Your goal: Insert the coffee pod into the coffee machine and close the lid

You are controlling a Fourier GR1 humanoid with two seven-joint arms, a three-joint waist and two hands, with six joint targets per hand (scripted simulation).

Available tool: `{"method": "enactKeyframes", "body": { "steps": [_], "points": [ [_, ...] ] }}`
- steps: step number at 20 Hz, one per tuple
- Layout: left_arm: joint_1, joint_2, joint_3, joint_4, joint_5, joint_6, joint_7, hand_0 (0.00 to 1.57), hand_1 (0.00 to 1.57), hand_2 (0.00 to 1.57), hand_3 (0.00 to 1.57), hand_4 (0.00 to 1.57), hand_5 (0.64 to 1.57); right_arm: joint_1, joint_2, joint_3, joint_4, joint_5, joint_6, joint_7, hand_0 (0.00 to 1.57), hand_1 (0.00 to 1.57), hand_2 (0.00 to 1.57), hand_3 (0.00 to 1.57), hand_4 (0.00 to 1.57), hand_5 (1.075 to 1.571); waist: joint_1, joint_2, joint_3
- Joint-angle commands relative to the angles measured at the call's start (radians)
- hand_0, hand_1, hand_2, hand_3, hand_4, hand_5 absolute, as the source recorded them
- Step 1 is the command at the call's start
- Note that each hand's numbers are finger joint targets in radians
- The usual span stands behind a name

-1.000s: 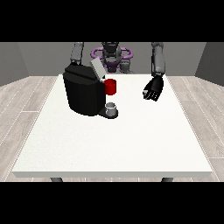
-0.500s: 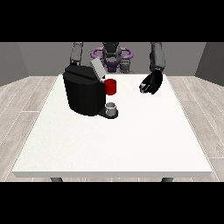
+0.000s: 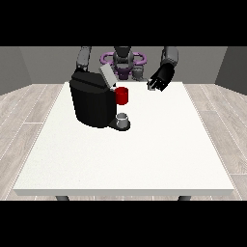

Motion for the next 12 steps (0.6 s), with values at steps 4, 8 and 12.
{"method": "enactKeyframes", "body": {
  "steps": [4, 8, 12],
  "points": [
    [-0.115, -0.049, 0.026, -0.019, 0.004, -0.083, 0.150, 1.40, 1.40, 1.40, 1.34, 0.60, 1.571, -0.005, -0.015, -0.002, 0.006, -0.010, 0.034, -0.017, 0.00, 0.00, 0.00, 0.00, 0.00, 1.571, -0.049, -0.027, 0.0001],
    [-0.208, -0.021, 0.097, -0.019, 0.065, -0.132, 0.128, 1.38, 1.38, 1.40, 1.38, 0.52, 1.571, -0.024, 0.045, 0.040, -0.021, -0.002, -0.008, -0.021, 0.00, 0.00, 0.00, 0.00, 0.00, 1.571, -0.071, 0.001, 0.0000],
    [-0.278, -0.032, 0.124, -0.014, 0.071, -0.147, 0.209, 1.23, 1.23, 1.26, 1.27, 0.50, 1.571, -0.064, 0.030, 0.023, -0.031, -0.012, -0.002, -0.016, 0.00, 0.00, 0.00, 0.00, 0.00, 1.571, -0.089, 0.017, 0.0000]
  ]
}}
